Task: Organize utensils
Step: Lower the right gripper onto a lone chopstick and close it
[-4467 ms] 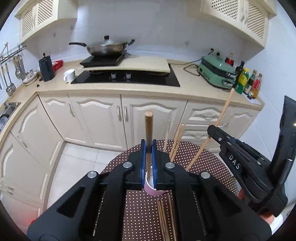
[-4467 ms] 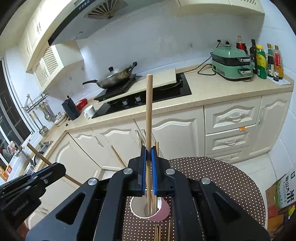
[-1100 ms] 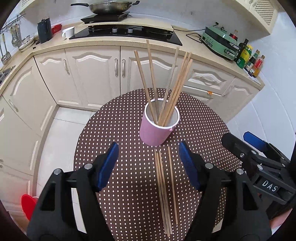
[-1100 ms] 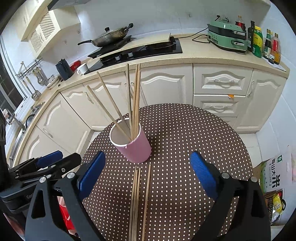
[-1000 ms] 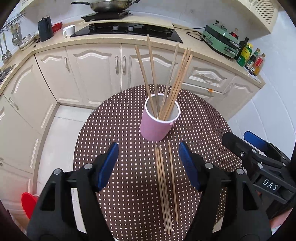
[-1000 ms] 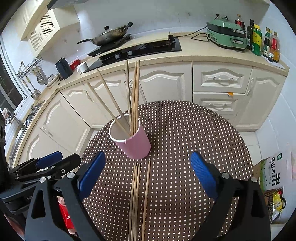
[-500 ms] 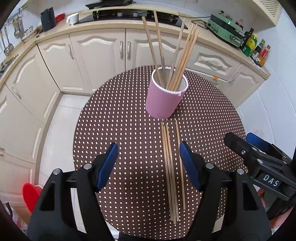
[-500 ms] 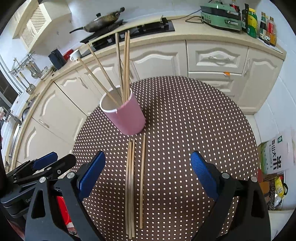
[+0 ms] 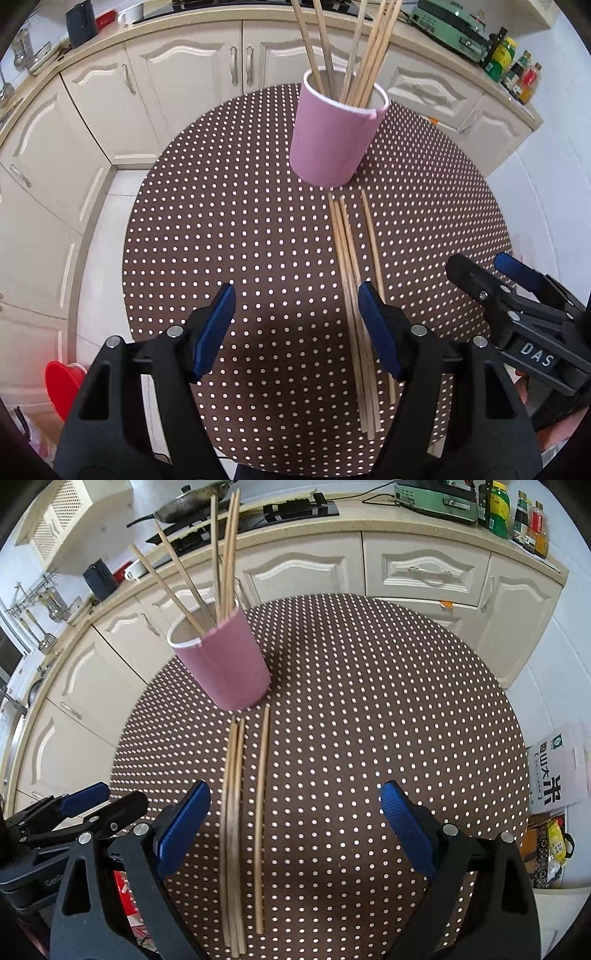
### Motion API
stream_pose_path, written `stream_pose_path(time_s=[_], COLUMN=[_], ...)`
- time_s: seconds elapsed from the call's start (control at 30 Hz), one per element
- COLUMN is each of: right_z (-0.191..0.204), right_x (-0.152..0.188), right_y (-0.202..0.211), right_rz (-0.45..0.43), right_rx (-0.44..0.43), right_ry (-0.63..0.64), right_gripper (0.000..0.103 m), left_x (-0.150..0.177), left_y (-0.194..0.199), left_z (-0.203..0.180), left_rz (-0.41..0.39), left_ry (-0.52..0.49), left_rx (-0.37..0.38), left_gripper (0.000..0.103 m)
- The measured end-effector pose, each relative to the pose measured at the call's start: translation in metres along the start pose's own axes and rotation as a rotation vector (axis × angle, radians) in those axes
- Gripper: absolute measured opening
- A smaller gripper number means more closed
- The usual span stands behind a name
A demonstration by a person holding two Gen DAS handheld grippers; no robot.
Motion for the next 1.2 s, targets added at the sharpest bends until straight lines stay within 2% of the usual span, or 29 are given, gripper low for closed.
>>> stream_pose_path(time_s=[0.17, 0.37, 0.47, 0.57, 0.67, 0.73, 0.77, 0.87, 0.9, 0.97, 1.0, 1.07, 1.13, 1.2], right_z=[-0.002, 0.002, 0.007, 0.013, 0.022, 0.029, 0.033, 0.041, 0.044, 0.047, 0.046, 0.042, 0.034, 0.023], right_x=[0.012, 0.022, 0.023, 0.022, 0.025, 0.027, 0.028, 0.033, 0.034, 0.032, 0.030, 0.025, 0.021, 0.017], right_y=[-0.024, -0.045, -0.050, -0.053, -0.058, -0.066, -0.068, -0.074, -0.074, -0.075, -0.075, -0.076, -0.076, -0.074], right_rz=[0.078, 0.123, 0.118, 0.110, 0.105, 0.122, 0.126, 0.142, 0.125, 0.128, 0.130, 0.135, 0.142, 0.149], right_rx=[0.035, 0.094, 0.108, 0.108, 0.119, 0.140, 0.130, 0.095, 0.122, 0.104, 0.100, 0.087, 0.055, -0.003], right_ry=[0.014, 0.068, 0.097, 0.130, 0.171, 0.201, 0.204, 0.201, 0.221, 0.226, 0.210, 0.178, 0.137, 0.081], right_gripper=[0.090, 0.090, 0.090, 0.089, 0.083, 0.073, 0.072, 0.062, 0.053, 0.038, 0.026, 0.015, 0.006, 0.005], left_x=[0.007, 0.007, 0.005, 0.003, 0.000, -0.001, -0.002, -0.004, -0.004, -0.002, -0.004, -0.005, -0.007, -0.009], left_y=[-0.015, -0.029, -0.034, -0.034, -0.036, -0.037, -0.038, -0.040, -0.043, -0.046, -0.049, -0.051, -0.053, -0.057], left_z=[-0.003, -0.007, -0.005, 0.001, 0.005, 0.006, 0.005, 0.003, 0.002, 0.002, 0.001, -0.001, -0.004, -0.007], left_rz=[0.030, 0.057, 0.070, 0.048, 0.049, 0.057, 0.061, 0.071, 0.083, 0.101, 0.107, 0.116, 0.122, 0.128], left_ry=[-0.024, -0.045, -0.039, -0.002, 0.017, 0.014, 0.009, -0.008, -0.013, -0.015, -0.017, -0.025, -0.036, -0.049], left_rx=[-0.002, 0.013, 0.002, -0.036, -0.031, -0.039, -0.037, -0.031, -0.029, -0.015, -0.006, 0.005, 0.016, 0.022], left_gripper=[0.070, 0.071, 0.071, 0.071, 0.071, 0.071, 0.071, 0.071, 0.071, 0.071, 0.071, 0.071, 0.071, 0.071])
Point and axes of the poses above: each gripper's, at about its wrist camera, not at the fingertips, and y roughly against the way its jaws point, z to its left, x to its underside, the point moved 2 cm from there along -y, roughly the way its jaws point, and after that the axes turned 11 degrees about -y, right-handed, at the moved point
